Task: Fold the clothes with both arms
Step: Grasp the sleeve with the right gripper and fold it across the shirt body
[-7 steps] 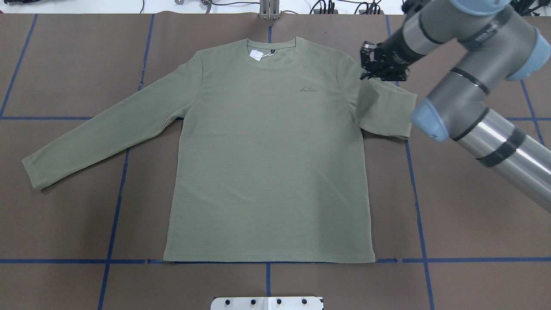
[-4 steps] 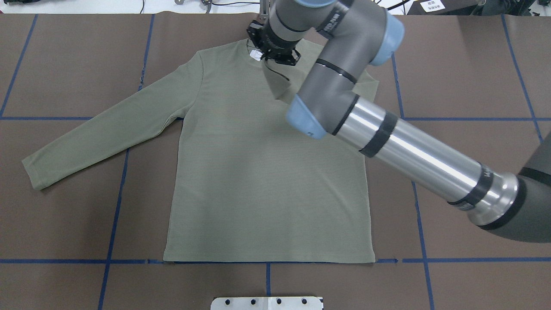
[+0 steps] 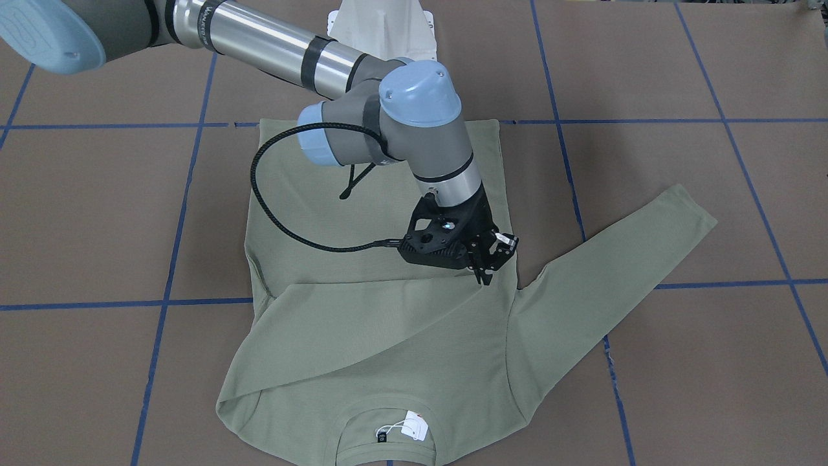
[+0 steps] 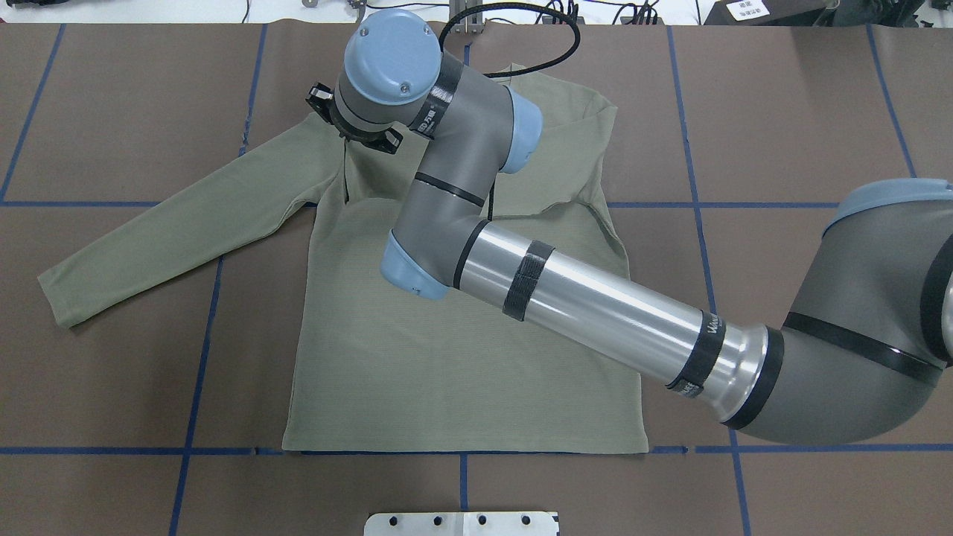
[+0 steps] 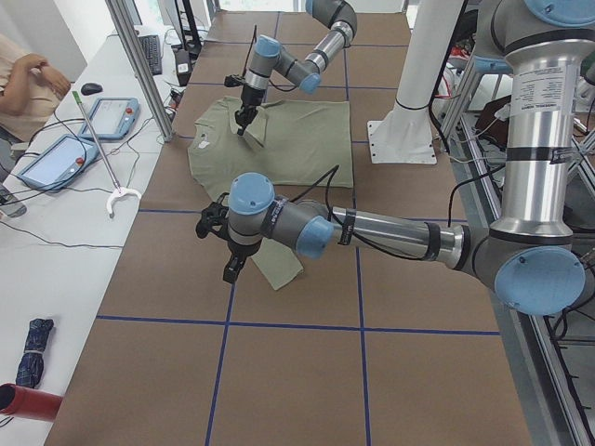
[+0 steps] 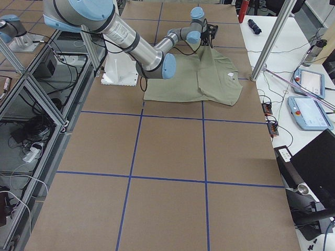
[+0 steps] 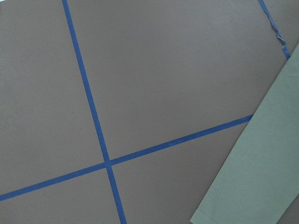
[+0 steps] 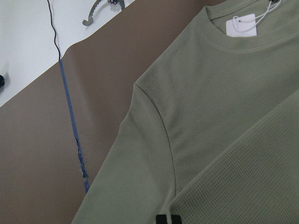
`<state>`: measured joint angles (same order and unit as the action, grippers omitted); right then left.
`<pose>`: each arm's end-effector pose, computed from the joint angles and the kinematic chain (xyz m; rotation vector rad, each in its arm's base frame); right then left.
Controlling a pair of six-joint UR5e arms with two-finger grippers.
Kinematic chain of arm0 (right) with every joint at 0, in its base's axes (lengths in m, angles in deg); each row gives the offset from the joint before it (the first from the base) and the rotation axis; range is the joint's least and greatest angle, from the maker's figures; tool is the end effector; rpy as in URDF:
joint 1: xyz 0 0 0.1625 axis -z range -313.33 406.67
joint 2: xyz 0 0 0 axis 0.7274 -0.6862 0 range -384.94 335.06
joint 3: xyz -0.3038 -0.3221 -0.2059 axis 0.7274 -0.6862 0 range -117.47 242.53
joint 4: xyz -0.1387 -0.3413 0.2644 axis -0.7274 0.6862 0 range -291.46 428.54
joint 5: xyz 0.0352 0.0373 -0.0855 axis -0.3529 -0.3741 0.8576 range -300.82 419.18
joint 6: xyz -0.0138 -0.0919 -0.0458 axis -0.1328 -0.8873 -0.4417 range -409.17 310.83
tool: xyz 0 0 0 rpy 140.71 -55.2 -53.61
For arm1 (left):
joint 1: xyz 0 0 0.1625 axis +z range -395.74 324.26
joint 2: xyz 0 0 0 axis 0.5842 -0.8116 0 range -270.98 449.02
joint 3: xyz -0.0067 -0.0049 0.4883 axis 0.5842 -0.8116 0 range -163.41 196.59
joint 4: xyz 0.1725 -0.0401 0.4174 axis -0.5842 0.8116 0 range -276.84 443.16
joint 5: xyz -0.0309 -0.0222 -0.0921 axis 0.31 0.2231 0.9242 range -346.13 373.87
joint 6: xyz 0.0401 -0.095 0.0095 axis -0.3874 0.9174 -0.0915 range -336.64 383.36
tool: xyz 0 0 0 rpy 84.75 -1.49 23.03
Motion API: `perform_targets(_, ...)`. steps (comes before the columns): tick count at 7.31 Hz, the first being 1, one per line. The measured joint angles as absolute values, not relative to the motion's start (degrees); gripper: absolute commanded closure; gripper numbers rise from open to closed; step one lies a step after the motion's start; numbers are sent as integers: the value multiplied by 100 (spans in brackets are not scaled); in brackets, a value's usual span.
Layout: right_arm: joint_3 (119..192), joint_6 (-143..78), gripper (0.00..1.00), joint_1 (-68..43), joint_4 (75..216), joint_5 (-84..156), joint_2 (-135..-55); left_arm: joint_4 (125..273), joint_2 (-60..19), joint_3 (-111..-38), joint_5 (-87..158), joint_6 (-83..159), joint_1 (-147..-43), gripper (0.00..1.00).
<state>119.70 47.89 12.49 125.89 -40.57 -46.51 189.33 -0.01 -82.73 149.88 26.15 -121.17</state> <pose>-0.7112 -0.6229 0.0349 0.1350 -1.2059 0.5295 -0.0155 -0.5440 0.6120 0.3532 0.8153 0.2009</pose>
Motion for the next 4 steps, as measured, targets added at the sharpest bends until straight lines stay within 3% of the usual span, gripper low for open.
perform_targets(3, 11827, 4762, 100, 1425, 12440, -3839, -4497, 18933, 5, -8260, 14992, 2609, -12118, 0)
perform_targets(4, 11727, 4756, 60, 1457, 12335, -3743, -4480, 18933, 6, -8245, 14992, 2608, -12117, 0)
